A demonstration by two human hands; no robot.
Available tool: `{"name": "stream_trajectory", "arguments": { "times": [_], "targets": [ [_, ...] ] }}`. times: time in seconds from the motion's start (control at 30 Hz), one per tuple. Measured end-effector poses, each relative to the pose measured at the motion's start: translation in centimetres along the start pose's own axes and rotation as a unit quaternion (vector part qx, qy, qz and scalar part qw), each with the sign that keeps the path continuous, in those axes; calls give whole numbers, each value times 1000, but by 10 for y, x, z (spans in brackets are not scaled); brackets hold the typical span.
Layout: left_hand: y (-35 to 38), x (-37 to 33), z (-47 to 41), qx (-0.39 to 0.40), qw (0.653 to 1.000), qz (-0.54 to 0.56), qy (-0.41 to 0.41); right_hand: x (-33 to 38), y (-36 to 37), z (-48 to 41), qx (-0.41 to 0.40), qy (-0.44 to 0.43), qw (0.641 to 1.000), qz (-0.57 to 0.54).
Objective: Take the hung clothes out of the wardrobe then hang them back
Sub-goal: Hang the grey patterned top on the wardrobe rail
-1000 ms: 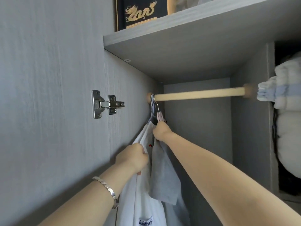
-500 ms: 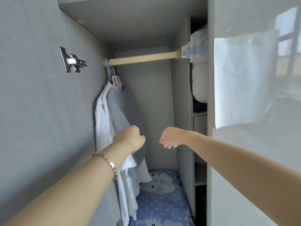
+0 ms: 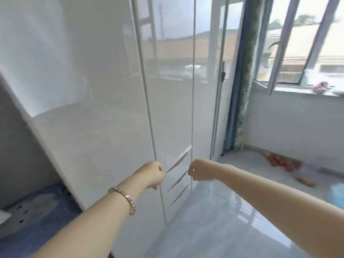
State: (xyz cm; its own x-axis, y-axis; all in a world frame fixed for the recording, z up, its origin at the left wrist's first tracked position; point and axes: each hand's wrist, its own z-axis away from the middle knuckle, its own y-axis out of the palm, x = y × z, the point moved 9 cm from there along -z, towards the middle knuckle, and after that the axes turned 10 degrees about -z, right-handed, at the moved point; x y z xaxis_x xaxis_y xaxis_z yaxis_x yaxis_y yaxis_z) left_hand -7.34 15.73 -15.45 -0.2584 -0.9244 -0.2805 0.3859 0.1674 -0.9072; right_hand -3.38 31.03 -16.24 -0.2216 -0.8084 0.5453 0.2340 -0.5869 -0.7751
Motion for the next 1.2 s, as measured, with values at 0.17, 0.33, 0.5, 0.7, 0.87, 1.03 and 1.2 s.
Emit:
{"name": "stream_trajectory", "arguments": {
  "times": [0.17, 0.33, 0.5, 0.7, 0.87, 1.03, 1.2],
  "targets": [
    [94, -183, -45, 73, 991, -2, 113, -192, -61, 63, -54, 111, 992, -29],
    [169, -353, -69, 95, 975, -14, 200, -367, -111, 138, -108, 237, 957, -127],
    [232, -502, -90, 94, 952, -55, 286, -519, -137, 200, -157, 334, 914, -167],
    [303, -655, -109, 98, 896, -161, 403, -661, -145, 267, -253, 453, 814, -260],
    [370, -771, -106, 134, 827, -204, 506, -746, -125, 329, -343, 547, 696, -315],
    [442, -856, -57, 171, 747, -231, 599, -800, -90, 407, -379, 633, 584, -340],
    [519, -919, -8, 193, 693, -239, 652, -861, -58, 472, -395, 677, 518, -343]
  ]
}}
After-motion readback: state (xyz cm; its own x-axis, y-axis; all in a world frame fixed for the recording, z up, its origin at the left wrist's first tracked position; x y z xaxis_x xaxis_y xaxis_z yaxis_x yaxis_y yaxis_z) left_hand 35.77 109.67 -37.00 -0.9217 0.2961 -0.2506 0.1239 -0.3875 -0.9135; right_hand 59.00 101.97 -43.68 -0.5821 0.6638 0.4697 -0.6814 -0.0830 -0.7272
